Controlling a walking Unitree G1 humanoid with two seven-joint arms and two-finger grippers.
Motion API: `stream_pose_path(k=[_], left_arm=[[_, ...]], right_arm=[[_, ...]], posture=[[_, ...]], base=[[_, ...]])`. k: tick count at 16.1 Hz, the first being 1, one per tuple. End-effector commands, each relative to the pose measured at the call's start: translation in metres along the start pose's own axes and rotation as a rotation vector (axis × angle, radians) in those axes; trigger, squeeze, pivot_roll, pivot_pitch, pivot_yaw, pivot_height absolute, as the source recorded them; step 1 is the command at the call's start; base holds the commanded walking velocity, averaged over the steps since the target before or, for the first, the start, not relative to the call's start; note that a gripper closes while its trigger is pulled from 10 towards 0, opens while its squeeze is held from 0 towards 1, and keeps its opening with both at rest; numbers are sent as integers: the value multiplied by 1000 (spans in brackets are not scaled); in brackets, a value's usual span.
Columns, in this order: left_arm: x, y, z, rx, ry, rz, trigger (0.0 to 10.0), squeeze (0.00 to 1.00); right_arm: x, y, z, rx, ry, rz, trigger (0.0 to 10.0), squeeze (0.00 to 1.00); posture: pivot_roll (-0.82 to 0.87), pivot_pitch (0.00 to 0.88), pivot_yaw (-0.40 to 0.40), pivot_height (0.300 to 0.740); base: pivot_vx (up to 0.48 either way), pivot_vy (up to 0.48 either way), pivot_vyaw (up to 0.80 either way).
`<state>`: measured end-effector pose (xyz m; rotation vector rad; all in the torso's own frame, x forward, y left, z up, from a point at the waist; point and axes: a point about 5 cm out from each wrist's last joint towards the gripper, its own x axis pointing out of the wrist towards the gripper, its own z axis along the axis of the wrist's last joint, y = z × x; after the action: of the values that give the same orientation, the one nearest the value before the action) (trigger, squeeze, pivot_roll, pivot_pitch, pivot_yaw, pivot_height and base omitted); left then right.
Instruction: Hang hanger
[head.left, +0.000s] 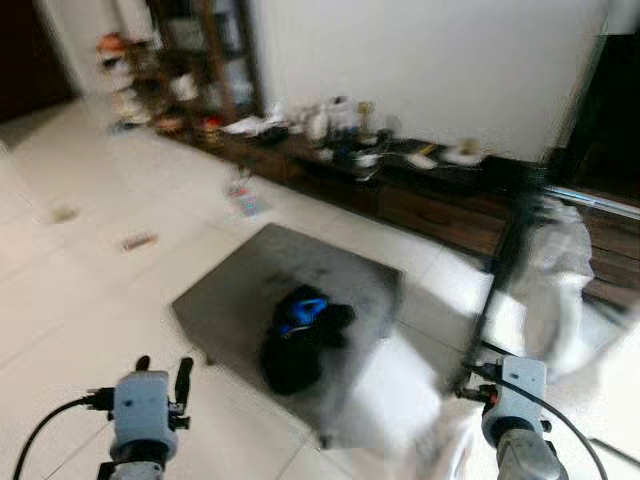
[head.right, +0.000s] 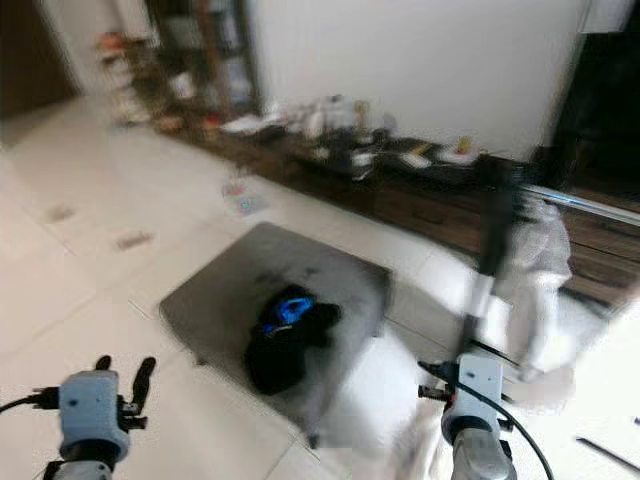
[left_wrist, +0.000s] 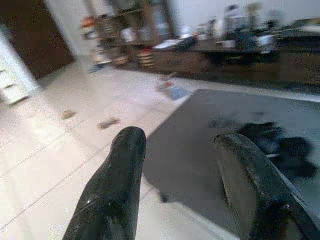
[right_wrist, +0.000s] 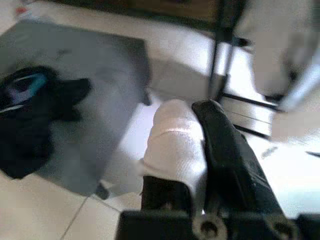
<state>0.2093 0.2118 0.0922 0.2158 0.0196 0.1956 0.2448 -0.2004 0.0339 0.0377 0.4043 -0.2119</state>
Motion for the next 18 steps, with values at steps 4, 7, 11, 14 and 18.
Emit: stream_pose_path(k=[4,7,11,14,18], left_arm=[[3,-5,3,6,-12,-38,10000,0],[3,-8,1,9,0,-68,10000,0],[4,-11,-1,38,11,-101,10000,0],[4,-11,-1,21,10,-111,10000,0],[4,-11,-1,23,8,-120,10000,0]], right_arm=[[1,-1,6,0,-27,-2,10000,0],[1,-1,5,-3,-22,-4,10000,0],[2,2,5,3,-25,-1,10000,0],[1,3,3,6,-25,1,10000,0],[2,4,4,7,-27,2,10000,0]], posture=[[-21,56,-4,740],[-23,52,-3,740],[-25,39,6,740],[-26,27,12,740],[-26,18,15,740]], base=[[0,0,-800],[0,0,-800],[0,-209,-800],[0,0,-800],[0,0,-800]])
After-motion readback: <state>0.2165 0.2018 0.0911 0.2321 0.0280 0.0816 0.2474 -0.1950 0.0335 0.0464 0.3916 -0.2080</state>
